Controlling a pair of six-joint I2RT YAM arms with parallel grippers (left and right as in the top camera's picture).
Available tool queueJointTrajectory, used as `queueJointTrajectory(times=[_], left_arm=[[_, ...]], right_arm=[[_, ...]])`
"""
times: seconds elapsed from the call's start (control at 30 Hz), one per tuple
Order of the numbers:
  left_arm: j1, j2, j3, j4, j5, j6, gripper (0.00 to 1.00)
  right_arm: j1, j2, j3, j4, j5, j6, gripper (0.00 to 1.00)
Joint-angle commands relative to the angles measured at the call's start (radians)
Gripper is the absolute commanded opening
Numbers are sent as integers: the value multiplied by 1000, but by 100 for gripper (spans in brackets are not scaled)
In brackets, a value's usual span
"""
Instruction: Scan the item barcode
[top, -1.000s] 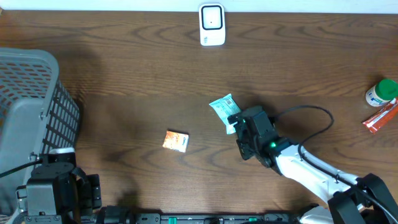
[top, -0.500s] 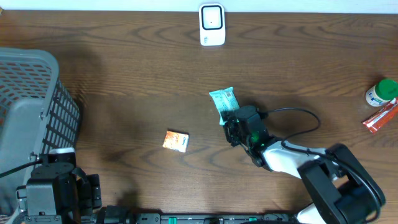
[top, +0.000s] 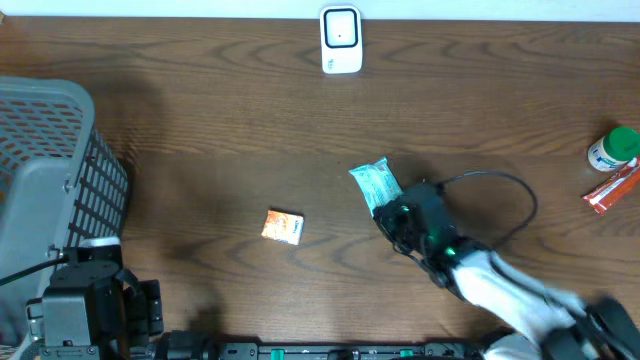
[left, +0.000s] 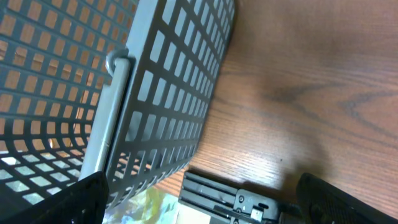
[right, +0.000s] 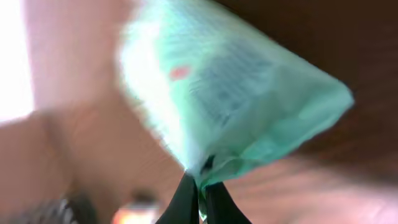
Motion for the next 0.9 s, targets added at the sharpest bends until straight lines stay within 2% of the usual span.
queueJointTrajectory(times=[0.0, 0.17, 0.27, 0.3, 0.33, 0.37, 0.4, 0.47, 0.57, 0.73, 0.87], left_arm=[[-4, -4, 2, -3, -3, -5, 96], [-4, -4, 2, -3, -3, -5, 96], [-4, -4, 2, -3, -3, -5, 96], [-4, -4, 2, -3, -3, -5, 96], [-4, -4, 2, -3, -3, -5, 96], [-4, -4, 2, -3, -3, -5, 96], [-4, -4, 2, -3, -3, -5, 96], [-4, -4, 2, -3, -3, -5, 96], [-4, -4, 2, -3, -3, -5, 96], [-4, -4, 2, -3, -3, -5, 96], [-4, -4, 2, -3, -3, -5, 96]], right_arm=[[-13, -234, 11, -64, -95, -233, 2], [-21, -480, 11, -274, -80, -275, 1], [-31, -536, 11, -401, -45, -261, 1], [-34, -541, 11, -465, -43, -208, 32], [-34, -539, 10, -485, -43, -186, 48], [-31, -529, 10, -518, -43, -154, 88], [-21, -507, 9, -568, -42, -104, 99], [-6, -450, 3, -589, -20, -22, 99], [18, -311, -8, -526, 48, 117, 99], [47, -109, -8, -358, 154, 217, 99], [68, -31, -8, -320, 192, 310, 99]])
